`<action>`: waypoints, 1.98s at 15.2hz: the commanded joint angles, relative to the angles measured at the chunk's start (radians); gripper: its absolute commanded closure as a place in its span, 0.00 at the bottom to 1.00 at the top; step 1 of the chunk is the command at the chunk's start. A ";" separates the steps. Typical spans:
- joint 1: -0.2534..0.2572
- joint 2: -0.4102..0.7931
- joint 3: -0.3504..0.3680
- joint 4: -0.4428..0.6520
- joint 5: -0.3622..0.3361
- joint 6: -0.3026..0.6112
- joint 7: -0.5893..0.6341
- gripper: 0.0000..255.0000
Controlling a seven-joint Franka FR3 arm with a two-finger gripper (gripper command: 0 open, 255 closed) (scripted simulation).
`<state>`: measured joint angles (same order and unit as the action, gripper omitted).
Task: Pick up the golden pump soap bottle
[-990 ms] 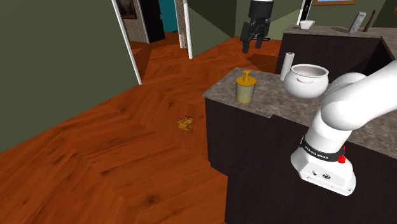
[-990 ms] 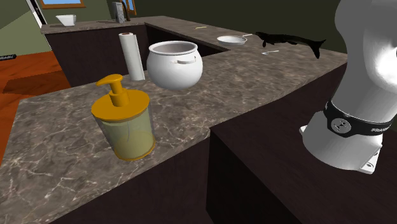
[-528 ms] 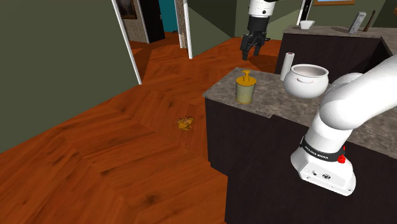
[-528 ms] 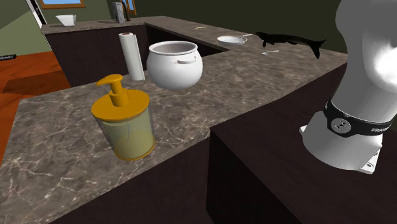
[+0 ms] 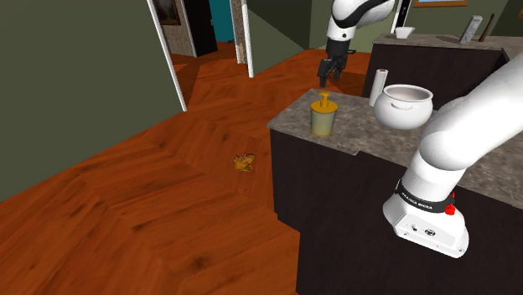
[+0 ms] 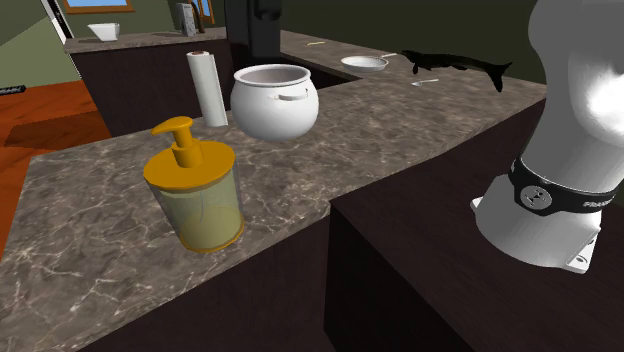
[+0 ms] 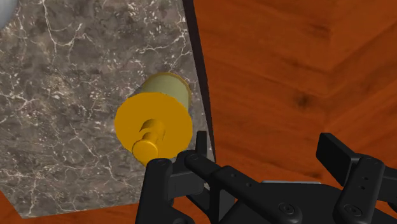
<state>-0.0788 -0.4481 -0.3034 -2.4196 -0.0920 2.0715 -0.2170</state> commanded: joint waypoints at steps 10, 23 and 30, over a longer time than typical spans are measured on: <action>-0.009 0.376 -0.159 0.157 0.110 0.225 -0.244 0.00; -0.025 0.529 -0.173 0.166 0.215 0.352 -0.347 1.00; -0.024 0.528 -0.173 0.166 0.214 0.352 -0.346 1.00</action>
<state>-0.1029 0.0790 -0.4760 -2.2535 0.1223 2.4234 -0.5626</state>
